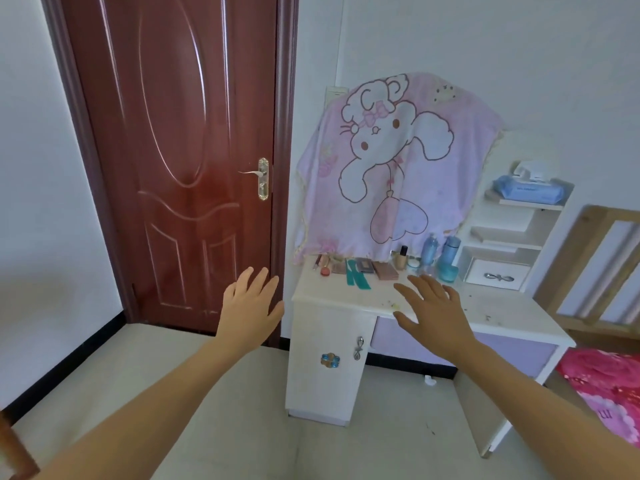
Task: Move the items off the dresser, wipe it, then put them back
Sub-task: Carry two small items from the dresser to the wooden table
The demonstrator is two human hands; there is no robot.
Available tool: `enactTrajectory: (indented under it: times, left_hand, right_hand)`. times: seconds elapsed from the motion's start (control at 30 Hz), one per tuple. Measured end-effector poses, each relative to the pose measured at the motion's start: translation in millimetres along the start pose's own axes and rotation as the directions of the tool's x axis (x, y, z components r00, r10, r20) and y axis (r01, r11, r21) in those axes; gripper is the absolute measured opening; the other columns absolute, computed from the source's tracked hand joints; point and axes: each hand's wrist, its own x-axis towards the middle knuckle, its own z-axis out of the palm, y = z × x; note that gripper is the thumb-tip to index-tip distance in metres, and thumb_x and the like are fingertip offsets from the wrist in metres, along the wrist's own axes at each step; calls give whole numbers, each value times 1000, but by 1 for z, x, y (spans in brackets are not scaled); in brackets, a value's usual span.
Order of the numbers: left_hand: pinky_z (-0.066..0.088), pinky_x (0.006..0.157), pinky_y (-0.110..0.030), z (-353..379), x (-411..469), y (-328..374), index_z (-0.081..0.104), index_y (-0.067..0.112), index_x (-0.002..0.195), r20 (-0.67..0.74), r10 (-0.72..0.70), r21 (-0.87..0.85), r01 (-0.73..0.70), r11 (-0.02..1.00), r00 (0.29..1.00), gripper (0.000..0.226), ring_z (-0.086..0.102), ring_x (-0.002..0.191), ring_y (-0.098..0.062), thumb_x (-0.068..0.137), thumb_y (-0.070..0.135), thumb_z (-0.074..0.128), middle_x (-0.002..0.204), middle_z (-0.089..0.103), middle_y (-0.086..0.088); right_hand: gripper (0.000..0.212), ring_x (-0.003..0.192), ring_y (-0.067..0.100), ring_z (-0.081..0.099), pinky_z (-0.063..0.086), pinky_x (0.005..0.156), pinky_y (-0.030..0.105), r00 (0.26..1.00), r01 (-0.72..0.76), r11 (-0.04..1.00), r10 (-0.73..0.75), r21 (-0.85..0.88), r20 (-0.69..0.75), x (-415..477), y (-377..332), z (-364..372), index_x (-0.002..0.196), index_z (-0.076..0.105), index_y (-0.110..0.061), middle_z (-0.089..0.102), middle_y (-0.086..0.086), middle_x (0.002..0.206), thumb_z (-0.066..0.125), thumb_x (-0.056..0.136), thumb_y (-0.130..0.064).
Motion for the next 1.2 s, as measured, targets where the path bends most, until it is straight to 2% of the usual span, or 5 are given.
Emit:
enactTrajectory:
  times: [0.23,0.47,0.67,0.87,1.2]
  left_hand:
    - [15,114,-37,57,121,10,25,19,145,42,-20,-9,20,1000,999,89,5,144,-21,70,57,-4,155,18,0]
    - [17,114,-35,120,189,-14,25,21,145,121,-129,-30,133,991,984,99,6,144,-18,59,58,-8,154,18,3]
    - [17,114,-34,177,264,-50,21,20,146,230,-152,-127,185,975,961,53,6,143,-16,97,36,34,155,16,4]
    - [25,110,-31,240,329,-77,26,15,144,343,-124,-258,221,941,931,53,16,140,-16,96,36,31,151,26,1]
    - [29,106,-33,331,416,-75,28,14,142,465,-68,-199,179,964,883,48,22,137,-21,97,30,37,149,28,-1]
  right_hand:
    - [45,94,29,66,54,66,41,1000,-21,985,18,174,23,87,42,87,111,50,-20,67,8,103,38,75,-45]
    - [43,90,24,68,56,62,35,951,-74,961,-12,266,308,135,22,194,101,60,-25,70,5,98,37,73,-50]
    - [39,83,18,70,56,57,30,884,-164,961,44,220,466,176,10,275,89,69,-28,71,-1,91,58,58,-50]
    - [44,133,21,33,34,103,35,784,-388,871,140,301,604,205,1,341,132,45,-24,40,0,141,46,92,-42]
    - [45,132,16,31,29,108,31,619,-593,758,215,271,755,248,2,428,135,41,-24,40,-5,142,45,93,-40]
